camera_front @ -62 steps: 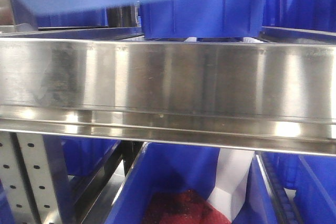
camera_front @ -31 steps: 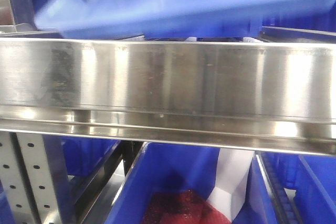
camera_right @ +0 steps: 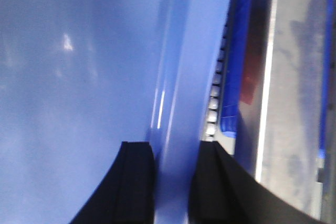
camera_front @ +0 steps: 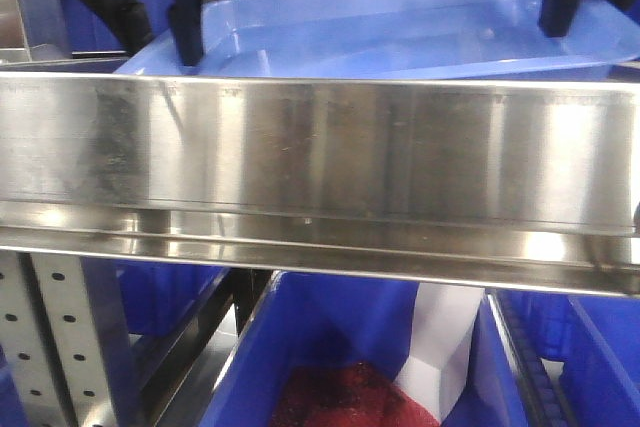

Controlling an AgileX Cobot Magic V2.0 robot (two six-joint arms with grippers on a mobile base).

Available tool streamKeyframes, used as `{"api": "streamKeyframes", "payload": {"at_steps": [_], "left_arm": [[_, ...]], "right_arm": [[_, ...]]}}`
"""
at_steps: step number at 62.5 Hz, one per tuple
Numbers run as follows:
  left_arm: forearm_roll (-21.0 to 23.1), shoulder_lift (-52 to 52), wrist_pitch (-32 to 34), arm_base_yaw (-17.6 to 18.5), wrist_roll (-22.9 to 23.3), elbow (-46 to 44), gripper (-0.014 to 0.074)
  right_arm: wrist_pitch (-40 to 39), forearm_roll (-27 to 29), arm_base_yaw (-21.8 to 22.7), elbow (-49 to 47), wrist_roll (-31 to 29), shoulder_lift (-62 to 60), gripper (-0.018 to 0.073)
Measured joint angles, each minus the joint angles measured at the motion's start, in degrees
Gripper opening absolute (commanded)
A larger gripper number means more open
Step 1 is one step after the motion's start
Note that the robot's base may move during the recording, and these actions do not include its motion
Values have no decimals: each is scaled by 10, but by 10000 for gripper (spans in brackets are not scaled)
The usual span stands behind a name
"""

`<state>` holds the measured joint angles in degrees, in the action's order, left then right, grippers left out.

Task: Grab blue tray and place on right shelf

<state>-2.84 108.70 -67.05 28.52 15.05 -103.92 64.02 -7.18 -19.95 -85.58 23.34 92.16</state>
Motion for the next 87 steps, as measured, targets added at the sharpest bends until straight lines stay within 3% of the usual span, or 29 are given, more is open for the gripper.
{"api": "streamKeyframes", "payload": {"at_steps": [2,7,36,43,50,55,68,79,87], "left_arm": [[6,0,3,0,0,0,412],[15,0,12,0,-1,0,472],[3,-17,12,1,-3,-31,483],[0,-39,8,1,-3,-33,449],[-4,-71,4,10,-6,-34,376],[-15,-98,3,27,-14,-28,311],[-56,-194,40,97,-19,61,129],[-63,-302,109,121,-19,200,-52],[-64,-405,172,122,-19,323,-48]], "right_arm": [[0,0,0,0,-1,0,426],[0,6,0,0,-13,1,616],[-2,-18,-5,-1,-22,-4,590],[-2,-26,-5,-1,-22,-19,585],[-3,-29,-6,0,-22,-46,517],[-6,-30,-12,11,-24,-75,410],[-26,-30,-30,87,-49,-187,13],[-60,-30,-35,175,-53,-298,18],[-104,-30,-35,246,-77,-387,18]]}}
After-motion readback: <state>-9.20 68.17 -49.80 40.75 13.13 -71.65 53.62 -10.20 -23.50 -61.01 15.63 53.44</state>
